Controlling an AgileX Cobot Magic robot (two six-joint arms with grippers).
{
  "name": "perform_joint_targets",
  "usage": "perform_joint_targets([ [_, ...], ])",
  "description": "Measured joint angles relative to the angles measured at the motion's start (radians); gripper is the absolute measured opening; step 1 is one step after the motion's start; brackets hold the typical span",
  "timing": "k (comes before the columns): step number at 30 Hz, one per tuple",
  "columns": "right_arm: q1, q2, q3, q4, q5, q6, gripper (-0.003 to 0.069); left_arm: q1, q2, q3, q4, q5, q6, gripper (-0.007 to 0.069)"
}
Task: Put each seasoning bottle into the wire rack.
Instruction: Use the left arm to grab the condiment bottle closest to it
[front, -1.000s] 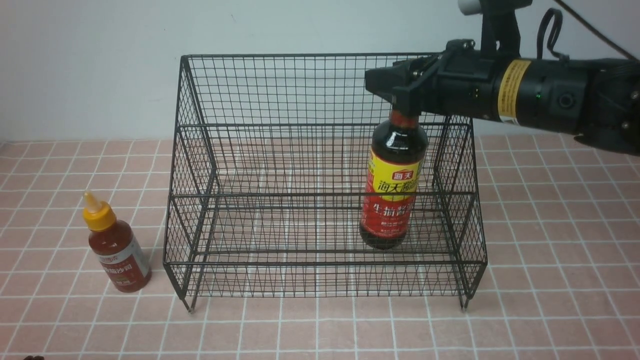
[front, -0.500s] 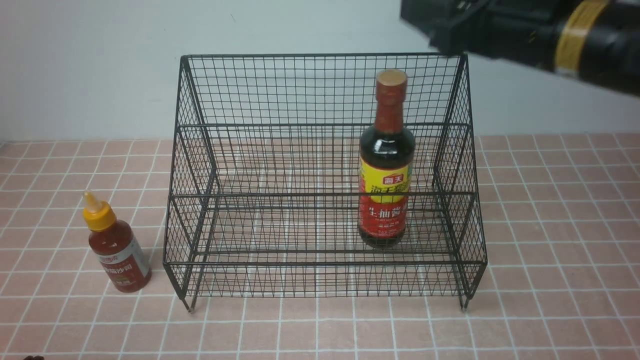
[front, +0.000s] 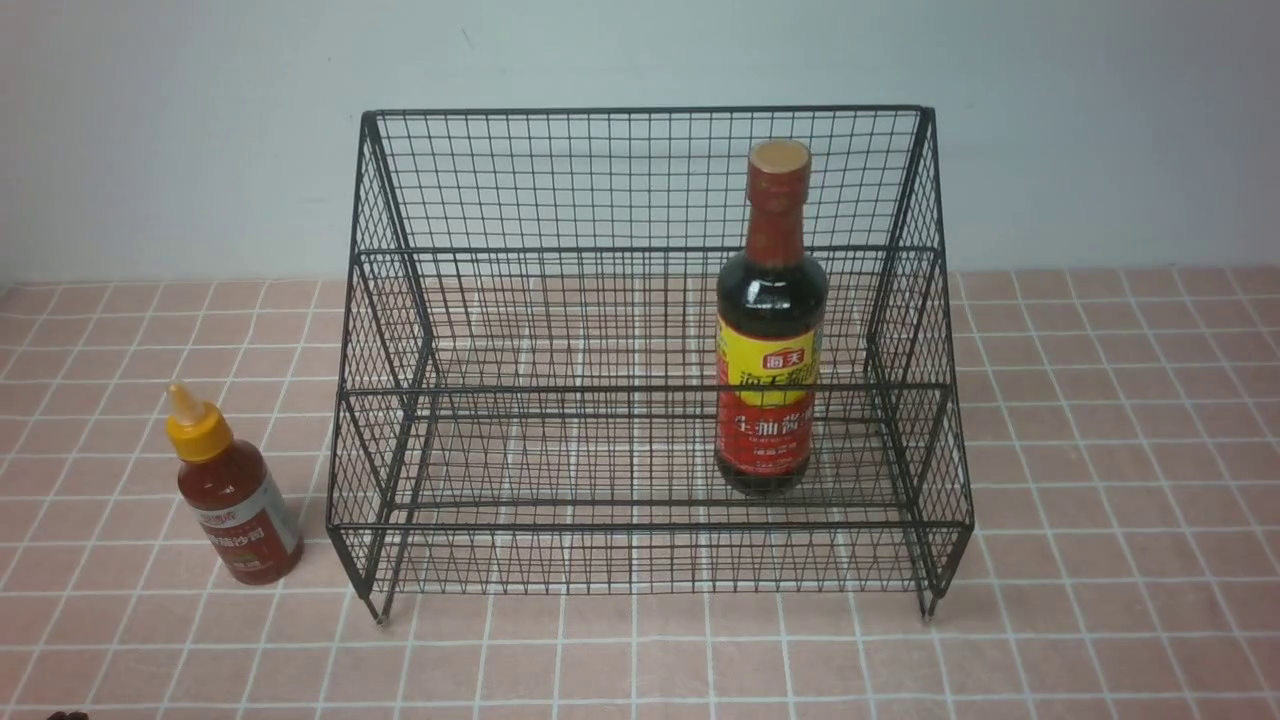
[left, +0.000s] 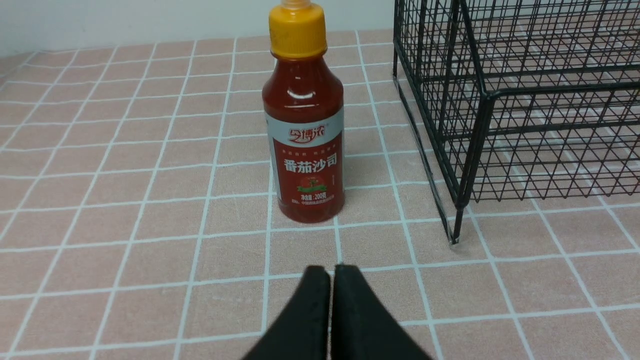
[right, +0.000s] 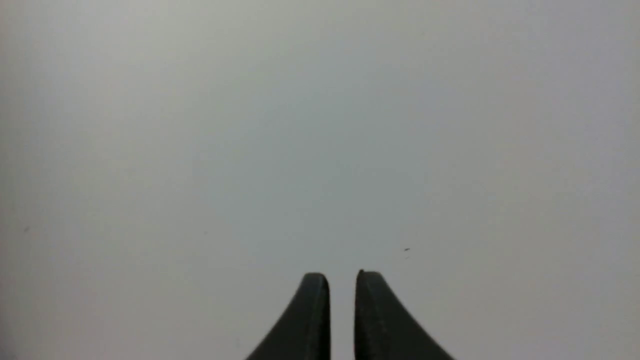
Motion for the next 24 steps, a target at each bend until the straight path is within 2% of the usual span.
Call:
perform_joint_targets([
  [1, 0.000, -0.033, 0.000, -0.018, 0.043, -0.003, 0.0013, 0.000, 0.000, 0.000, 0.000, 0.000, 0.000, -0.0010],
  [6, 0.000, -0.143, 0.016, 0.007, 0.159, -0.049, -0.0012, 0.000, 0.000, 0.000, 0.000, 0.001, 0.000, -0.0010],
  [7, 0.000, -0.163, 0.026, 0.039, 0.184, -0.083, -0.0012, 0.000, 0.000, 0.000, 0.000, 0.001, 0.000, -0.0010],
  [10, 0.000, -0.241, 0.072, 0.246, 0.301, -0.325, -0.0011, 0.000, 0.000, 0.000, 0.000, 0.001, 0.000, -0.0010],
  [11, 0.000, -0.250, 0.079, 0.264, 0.312, -0.346, -0.0011, 0.000, 0.000, 0.000, 0.000, 0.001, 0.000, -0.0010],
  [13, 0.000, -0.313, 0.128, 0.538, 0.464, -0.675, -0.0011, 0.000, 0.000, 0.000, 0.000, 0.001, 0.000, -0.0010],
  [14, 0.000, -0.328, 0.135, 0.581, 0.487, -0.723, -0.0011, 0.000, 0.000, 0.000, 0.000, 0.001, 0.000, -0.0010],
  [16, 0.000, -0.387, 0.199, 0.867, 0.624, -1.000, -0.0011, 0.000, 0.000, 0.000, 0.000, 0.001, 0.000, -0.0010],
  [19, 0.000, -0.456, 0.284, 1.101, 0.689, -1.167, -0.0011, 0.000, 0.000, 0.000, 0.000, 0.001, 0.000, -0.0010],
  [20, 0.000, -0.467, 0.298, 1.135, 0.690, -1.187, -0.0011, 0.000, 0.000, 0.000, 0.000, 0.001, 0.000, -0.0010],
  [21, 0.000, -0.505, 0.360, 1.258, 0.671, -1.244, -0.0011, 0.000, 0.000, 0.000, 0.000, 0.001, 0.000, -0.0010],
  [24, 0.000, -0.555, 0.473, 1.436, 0.554, -1.283, -0.0011, 0.000, 0.000, 0.000, 0.000, 0.001, 0.000, -0.0010],
])
